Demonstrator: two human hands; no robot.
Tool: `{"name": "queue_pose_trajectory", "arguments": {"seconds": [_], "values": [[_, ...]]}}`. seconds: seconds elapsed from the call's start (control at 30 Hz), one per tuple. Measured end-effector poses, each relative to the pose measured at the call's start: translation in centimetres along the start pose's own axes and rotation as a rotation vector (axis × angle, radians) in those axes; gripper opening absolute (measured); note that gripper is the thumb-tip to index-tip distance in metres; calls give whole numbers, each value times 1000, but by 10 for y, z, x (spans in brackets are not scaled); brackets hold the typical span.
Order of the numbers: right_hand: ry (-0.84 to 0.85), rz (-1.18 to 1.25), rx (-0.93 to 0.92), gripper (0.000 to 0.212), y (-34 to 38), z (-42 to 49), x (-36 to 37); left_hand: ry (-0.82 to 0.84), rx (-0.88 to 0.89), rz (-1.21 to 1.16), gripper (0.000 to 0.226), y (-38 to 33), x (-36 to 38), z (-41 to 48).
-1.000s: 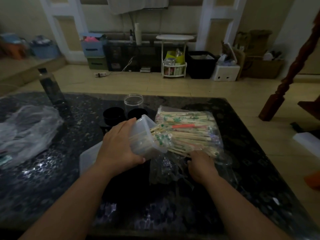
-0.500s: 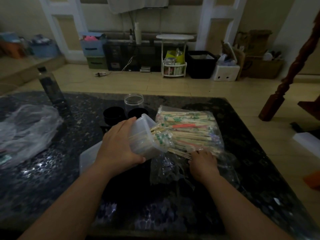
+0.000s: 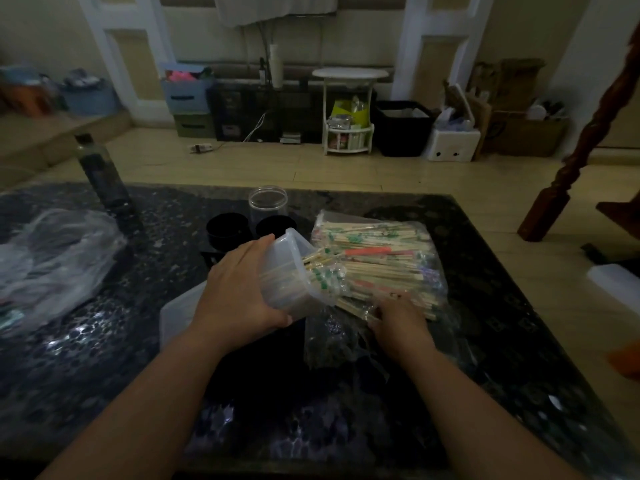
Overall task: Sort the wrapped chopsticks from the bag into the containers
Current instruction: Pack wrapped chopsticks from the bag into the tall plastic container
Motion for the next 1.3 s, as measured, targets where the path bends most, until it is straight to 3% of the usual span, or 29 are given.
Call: {"name": "queue_pose_trajectory", "arguments": {"seconds": [0.27, 0.47, 0.67, 0.9, 1.07, 1.3], "values": [[167, -136, -28, 43, -1, -4, 0, -1, 12, 28, 127, -2, 1, 0], [201, -198, -4, 32, -6, -10, 1, 23, 37, 23, 125, -4, 3, -3], [259, -272, -9, 49, -4, -17, -1, 32, 37, 12, 126, -6, 4, -6], [301, -6, 6, 30, -5, -18, -17, 13, 49, 15, 124, -6, 3, -5], [376, 48, -88, 51, -5, -33, -31, 4, 48, 10, 123, -6, 3, -4], [314, -81, -218, 21, 0, -48, -62, 11, 31, 13, 126, -3, 2, -4]]}}
Point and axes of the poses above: each hand's wrist, its own z-axis towards the middle knuckle, its own x-axis out of the palm, y = z × x, the point moved 2 cm from there along z, towards the middle knuckle, and after that the axes turned 13 degrees about -z, right-handed, at the moved point
